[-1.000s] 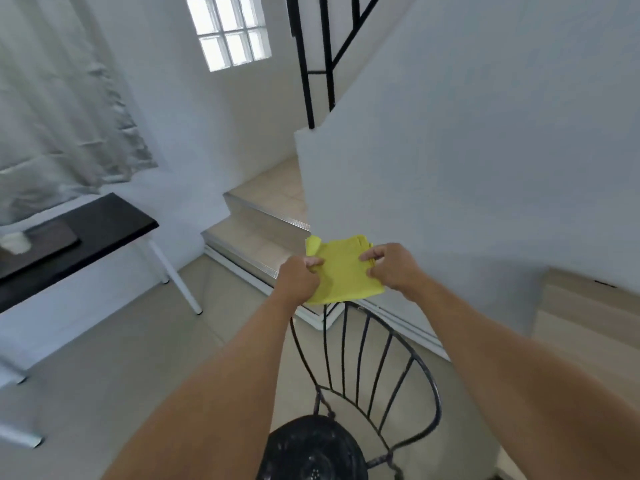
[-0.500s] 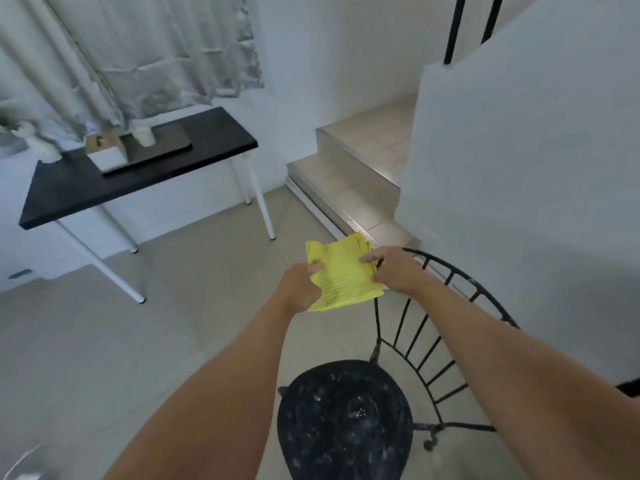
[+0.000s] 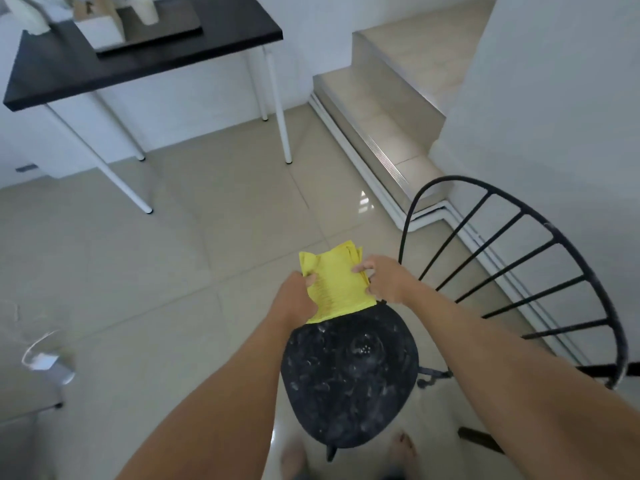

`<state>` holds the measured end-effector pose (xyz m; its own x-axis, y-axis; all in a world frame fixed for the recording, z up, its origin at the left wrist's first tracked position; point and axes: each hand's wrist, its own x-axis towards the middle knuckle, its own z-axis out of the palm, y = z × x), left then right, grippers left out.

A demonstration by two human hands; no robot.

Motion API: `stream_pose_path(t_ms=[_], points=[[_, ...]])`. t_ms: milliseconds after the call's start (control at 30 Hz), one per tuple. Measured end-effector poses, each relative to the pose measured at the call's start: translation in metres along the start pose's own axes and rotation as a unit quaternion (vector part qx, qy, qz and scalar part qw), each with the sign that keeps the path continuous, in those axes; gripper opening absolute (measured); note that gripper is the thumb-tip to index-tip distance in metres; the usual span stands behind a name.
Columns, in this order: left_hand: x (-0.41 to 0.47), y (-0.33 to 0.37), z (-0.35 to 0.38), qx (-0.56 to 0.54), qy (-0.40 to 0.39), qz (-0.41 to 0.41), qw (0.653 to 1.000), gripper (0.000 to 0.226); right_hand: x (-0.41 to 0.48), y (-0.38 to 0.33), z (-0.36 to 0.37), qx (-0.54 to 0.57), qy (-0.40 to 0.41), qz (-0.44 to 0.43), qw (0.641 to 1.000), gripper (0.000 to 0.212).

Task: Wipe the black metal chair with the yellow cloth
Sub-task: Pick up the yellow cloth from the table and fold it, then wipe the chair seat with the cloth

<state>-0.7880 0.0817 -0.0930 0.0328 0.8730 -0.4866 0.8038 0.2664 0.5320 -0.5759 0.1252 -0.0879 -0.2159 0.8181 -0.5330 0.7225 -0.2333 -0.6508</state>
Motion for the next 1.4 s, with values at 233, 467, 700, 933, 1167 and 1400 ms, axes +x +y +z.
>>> stream_pose_path(t_ms=[233,467,700,933,1167,1400], points=[[0.006,-0.049,0.067,0.013,0.003,-0.002,1.000,0.071,0.026,0.059,0.064,-0.039,-0.023,0.009,0.999,0.057],[0.022,-0.092,0.120,0.068,-0.011,-0.005,0.998,0.066,0.046,0.105,0.118,-0.091,-0.023,0.002,0.996,0.056],[0.035,-0.124,0.160,0.071,0.002,-0.014,0.997,0.067,0.066,0.137,0.158,-0.113,-0.002,0.001,0.994,0.055],[0.046,-0.140,0.186,0.065,0.018,0.005,0.998,0.062,0.078,0.161,0.178,-0.135,0.002,-0.017,0.991,0.059],[0.048,-0.145,0.201,0.059,0.042,0.018,0.997,0.065,0.085,0.172,0.181,-0.169,0.007,-0.041,0.985,0.061],[0.040,-0.147,0.213,0.087,0.066,0.033,0.993,0.052,0.070,0.179,0.188,-0.185,0.023,-0.064,0.980,0.062]])
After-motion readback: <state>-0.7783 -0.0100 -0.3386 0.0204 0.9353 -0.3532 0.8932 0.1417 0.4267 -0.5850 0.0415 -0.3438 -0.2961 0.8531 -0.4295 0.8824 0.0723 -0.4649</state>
